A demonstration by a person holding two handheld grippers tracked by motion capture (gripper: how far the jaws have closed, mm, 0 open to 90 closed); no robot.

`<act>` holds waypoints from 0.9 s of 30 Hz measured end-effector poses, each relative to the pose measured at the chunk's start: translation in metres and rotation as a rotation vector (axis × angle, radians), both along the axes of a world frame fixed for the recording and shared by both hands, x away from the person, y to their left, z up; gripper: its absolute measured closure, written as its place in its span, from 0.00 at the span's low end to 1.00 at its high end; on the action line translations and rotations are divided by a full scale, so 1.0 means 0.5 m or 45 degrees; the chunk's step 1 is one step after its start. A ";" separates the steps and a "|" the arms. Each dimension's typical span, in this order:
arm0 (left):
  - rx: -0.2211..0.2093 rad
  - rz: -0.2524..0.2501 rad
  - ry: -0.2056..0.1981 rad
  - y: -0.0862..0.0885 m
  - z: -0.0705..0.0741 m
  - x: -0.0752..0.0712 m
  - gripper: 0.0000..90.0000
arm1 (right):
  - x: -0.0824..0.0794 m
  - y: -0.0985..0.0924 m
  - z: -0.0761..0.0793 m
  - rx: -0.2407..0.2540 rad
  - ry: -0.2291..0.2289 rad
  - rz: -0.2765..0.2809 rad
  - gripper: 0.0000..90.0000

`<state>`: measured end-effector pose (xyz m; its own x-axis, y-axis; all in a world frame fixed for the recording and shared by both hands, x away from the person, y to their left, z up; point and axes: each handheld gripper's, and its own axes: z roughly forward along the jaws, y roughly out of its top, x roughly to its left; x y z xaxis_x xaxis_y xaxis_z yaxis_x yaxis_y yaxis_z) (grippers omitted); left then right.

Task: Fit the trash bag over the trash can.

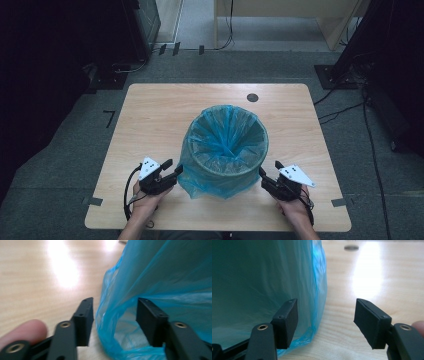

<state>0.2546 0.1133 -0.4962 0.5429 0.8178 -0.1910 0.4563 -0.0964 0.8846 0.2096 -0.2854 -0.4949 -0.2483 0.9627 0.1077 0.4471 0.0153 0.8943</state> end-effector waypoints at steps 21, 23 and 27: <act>-0.127 0.115 -0.104 0.071 0.030 -0.012 0.18 | -0.025 -0.077 0.127 0.095 -0.319 0.145 1.00; -0.102 0.144 -0.083 0.085 0.030 -0.013 0.13 | -0.023 -0.086 0.137 0.098 -0.362 0.209 1.00; -0.001 0.199 -0.031 0.114 0.022 -0.016 0.09 | -0.017 -0.093 0.158 0.031 -0.416 0.305 1.00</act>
